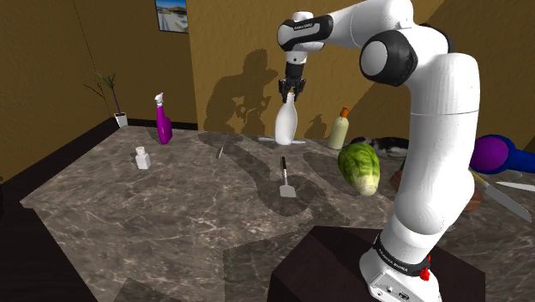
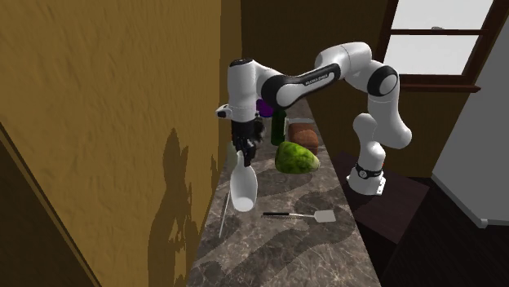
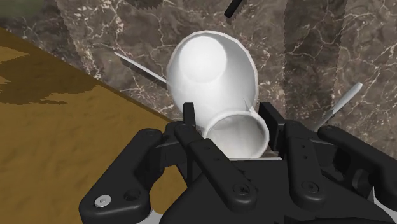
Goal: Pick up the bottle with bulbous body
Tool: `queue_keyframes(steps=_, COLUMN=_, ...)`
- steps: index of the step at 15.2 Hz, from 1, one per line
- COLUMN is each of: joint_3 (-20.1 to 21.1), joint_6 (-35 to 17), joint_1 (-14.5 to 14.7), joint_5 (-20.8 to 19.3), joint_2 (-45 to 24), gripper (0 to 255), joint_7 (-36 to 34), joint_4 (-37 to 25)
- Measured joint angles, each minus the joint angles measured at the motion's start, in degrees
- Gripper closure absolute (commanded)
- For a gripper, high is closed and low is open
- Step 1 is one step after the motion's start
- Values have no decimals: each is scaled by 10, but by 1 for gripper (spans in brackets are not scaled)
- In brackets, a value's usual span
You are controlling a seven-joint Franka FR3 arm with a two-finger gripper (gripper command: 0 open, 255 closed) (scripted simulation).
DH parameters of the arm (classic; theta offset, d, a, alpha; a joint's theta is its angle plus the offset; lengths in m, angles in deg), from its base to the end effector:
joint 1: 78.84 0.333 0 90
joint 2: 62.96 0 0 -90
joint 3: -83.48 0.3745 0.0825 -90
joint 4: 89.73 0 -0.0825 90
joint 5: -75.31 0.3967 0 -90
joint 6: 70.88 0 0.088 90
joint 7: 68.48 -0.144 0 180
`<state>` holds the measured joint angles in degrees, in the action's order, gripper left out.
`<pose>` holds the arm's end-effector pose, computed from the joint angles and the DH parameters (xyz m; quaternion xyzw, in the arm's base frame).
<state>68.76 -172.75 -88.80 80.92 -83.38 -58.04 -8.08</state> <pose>0.6508 -0.2561 0.5149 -0.9920 0.1259 -0.0049 0.0022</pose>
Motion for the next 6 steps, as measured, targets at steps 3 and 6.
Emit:
queue_keyframes(steps=3, joint_3=0, joint_6=24, joint_1=-2, joint_5=0, joint_2=-1, gripper=255, joint_7=0, joint_4=-25)
queue_keyframes(steps=6, joint_3=-1, joint_6=43, joint_1=-2, joint_5=0, joint_2=-1, gripper=255, joint_7=-1, joint_4=-45)
